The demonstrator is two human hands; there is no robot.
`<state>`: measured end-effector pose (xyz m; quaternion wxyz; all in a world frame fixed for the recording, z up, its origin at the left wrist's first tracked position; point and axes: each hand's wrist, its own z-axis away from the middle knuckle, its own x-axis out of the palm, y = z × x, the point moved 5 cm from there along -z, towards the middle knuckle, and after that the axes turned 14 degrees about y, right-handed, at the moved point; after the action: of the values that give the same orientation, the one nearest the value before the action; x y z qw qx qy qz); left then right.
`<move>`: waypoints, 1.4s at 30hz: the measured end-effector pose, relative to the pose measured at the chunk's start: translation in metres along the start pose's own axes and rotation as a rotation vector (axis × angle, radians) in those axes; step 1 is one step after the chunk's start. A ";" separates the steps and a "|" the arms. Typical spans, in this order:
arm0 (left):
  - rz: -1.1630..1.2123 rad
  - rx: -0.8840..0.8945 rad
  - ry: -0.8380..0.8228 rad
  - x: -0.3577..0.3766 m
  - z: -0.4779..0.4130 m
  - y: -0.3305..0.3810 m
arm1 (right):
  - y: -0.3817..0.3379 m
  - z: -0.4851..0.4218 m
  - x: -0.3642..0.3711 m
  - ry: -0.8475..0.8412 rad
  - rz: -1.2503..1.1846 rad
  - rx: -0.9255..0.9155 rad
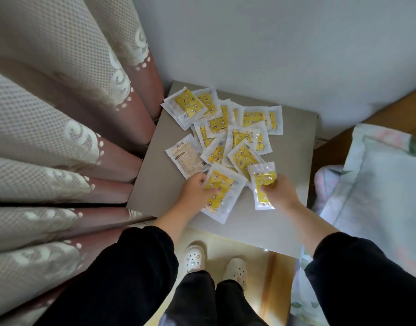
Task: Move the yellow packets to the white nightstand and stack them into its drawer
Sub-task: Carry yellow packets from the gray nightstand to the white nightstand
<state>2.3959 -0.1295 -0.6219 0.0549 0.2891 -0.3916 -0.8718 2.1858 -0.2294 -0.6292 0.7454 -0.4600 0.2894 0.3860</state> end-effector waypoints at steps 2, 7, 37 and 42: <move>0.128 -0.087 0.059 -0.013 -0.004 -0.001 | -0.011 -0.004 -0.011 -0.020 -0.146 0.021; 0.335 -0.328 0.336 -0.046 -0.016 -0.023 | -0.043 -0.022 -0.014 -0.137 -0.148 -0.070; 0.462 -0.583 0.548 -0.026 -0.043 -0.019 | -0.027 -0.044 0.007 -0.180 -0.005 0.076; 0.446 -0.562 0.478 -0.032 -0.034 -0.034 | -0.023 -0.030 0.008 -0.235 -0.126 0.106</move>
<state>2.4450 -0.1180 -0.6493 0.4077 0.3652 -0.1682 -0.8198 2.2070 -0.2612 -0.6368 0.8203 -0.3887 0.1907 0.3738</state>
